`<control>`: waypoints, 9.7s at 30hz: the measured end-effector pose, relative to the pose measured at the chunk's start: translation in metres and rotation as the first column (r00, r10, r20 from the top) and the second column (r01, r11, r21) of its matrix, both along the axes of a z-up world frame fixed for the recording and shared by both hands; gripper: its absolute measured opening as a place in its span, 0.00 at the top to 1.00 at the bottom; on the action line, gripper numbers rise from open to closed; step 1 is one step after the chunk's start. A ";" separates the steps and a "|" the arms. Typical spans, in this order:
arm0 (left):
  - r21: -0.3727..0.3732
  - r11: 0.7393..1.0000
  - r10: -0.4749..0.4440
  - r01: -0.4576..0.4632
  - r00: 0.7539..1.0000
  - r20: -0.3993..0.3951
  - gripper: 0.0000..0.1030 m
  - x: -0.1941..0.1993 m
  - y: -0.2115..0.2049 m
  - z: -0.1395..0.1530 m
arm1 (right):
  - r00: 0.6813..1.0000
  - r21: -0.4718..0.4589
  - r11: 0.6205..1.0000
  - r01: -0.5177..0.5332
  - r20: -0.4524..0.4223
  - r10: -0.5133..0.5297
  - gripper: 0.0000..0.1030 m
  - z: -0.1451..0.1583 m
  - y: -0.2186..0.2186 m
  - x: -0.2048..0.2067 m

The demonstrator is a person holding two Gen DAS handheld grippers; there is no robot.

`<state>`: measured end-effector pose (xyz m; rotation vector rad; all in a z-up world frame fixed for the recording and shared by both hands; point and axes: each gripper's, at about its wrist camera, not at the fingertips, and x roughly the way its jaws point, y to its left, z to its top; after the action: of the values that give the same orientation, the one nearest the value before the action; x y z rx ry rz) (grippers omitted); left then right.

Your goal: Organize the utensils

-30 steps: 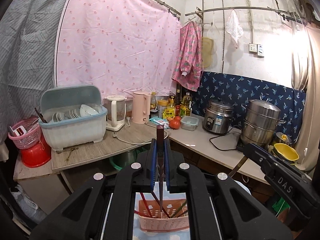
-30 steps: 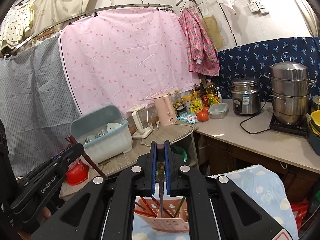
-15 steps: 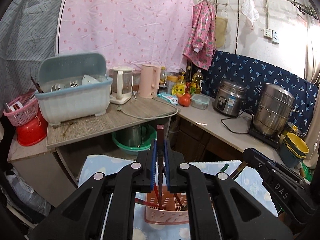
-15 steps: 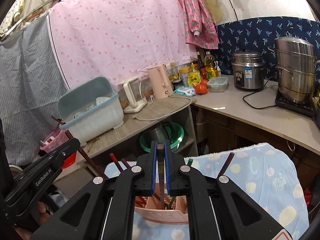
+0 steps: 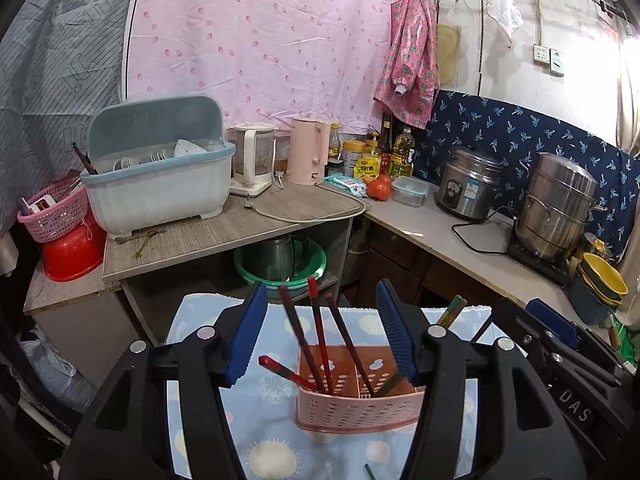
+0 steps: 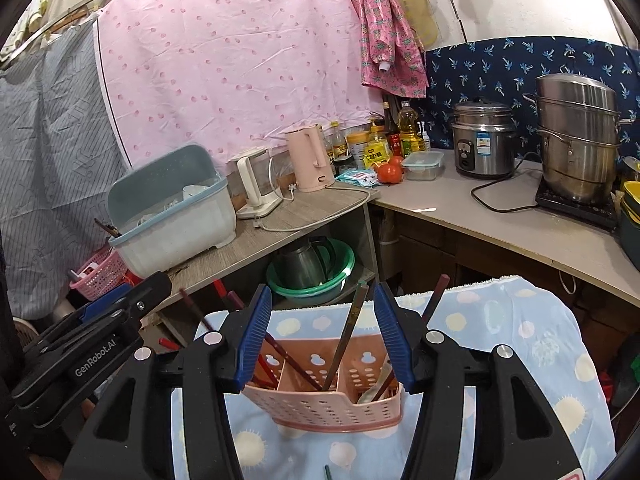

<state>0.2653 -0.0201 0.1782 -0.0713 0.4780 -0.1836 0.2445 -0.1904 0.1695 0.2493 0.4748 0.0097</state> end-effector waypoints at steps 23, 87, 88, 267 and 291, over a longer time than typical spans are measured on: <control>0.015 0.998 -0.064 0.066 0.992 -0.105 0.48 -0.074 -0.011 -0.041 | 0.995 0.003 1.000 -0.015 -0.099 0.015 0.48 -0.042 0.001 -0.086; 0.028 0.995 -0.071 0.094 0.884 -0.463 0.46 -0.181 0.000 -0.224 | 0.881 -0.089 0.992 -0.086 -0.473 0.034 0.93 -0.219 0.019 -0.198; 0.026 0.995 -0.074 0.097 0.884 -0.462 0.45 -0.180 -0.002 -0.223 | 0.881 -0.085 0.993 -0.083 -0.473 0.033 0.93 -0.219 0.017 -0.197; 0.028 0.996 -0.079 0.085 0.982 -0.171 0.51 -0.066 -0.032 -0.047 | 0.992 -0.043 0.999 0.025 -0.120 -0.030 0.53 -0.033 0.001 -0.083; 0.182 0.983 0.030 0.013 0.972 -0.235 0.08 -0.152 -0.025 -0.112 | 0.960 -0.134 0.990 0.052 -0.267 -0.086 0.18 -0.101 -0.005 -0.171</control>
<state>0.1138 -0.0450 0.0659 0.0853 0.7309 -0.1225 0.0740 -0.1951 0.0689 0.1433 0.7379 -0.1244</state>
